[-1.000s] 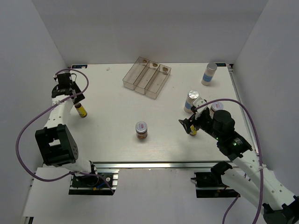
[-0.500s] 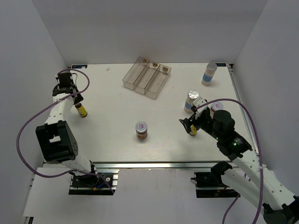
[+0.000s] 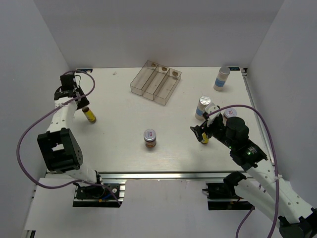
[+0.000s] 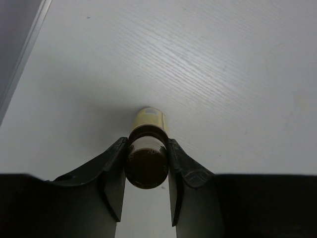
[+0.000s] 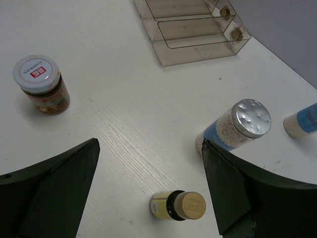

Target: Organize the condiment bottles

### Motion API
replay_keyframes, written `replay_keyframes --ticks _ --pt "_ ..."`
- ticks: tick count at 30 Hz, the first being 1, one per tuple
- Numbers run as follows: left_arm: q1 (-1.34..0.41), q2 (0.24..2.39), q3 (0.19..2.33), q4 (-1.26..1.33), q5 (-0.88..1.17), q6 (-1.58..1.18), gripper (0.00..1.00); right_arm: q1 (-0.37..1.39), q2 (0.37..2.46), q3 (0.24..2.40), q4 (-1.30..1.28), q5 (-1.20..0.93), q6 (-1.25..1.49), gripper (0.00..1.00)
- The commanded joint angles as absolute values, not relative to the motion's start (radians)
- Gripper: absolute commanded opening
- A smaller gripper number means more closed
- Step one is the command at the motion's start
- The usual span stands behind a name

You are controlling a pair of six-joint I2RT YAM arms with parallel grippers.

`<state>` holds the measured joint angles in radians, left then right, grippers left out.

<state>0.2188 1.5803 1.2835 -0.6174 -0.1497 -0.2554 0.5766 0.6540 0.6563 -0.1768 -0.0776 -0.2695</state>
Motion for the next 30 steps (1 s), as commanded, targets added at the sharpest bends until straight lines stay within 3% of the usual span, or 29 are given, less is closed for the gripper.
replay_keyframes --ticks 1,13,23,30 --pt "0.207 1.514 1.382 -0.586 -0.017 -0.250 0.00 0.580 0.643 0.664 -0.140 -0.066 -0.264 0.89" --pt "-0.136 1.658 1.736 -0.658 -0.038 -0.241 0.00 0.581 0.644 0.663 -0.141 -0.066 -0.261 0.89" --pt "-0.245 1.949 2.113 -0.664 -0.080 -0.255 0.00 0.581 0.652 0.663 -0.141 -0.067 -0.261 0.89" --pt "-0.278 2.085 2.250 -0.603 -0.113 -0.271 0.00 0.581 0.660 0.660 -0.141 -0.069 -0.264 0.89"
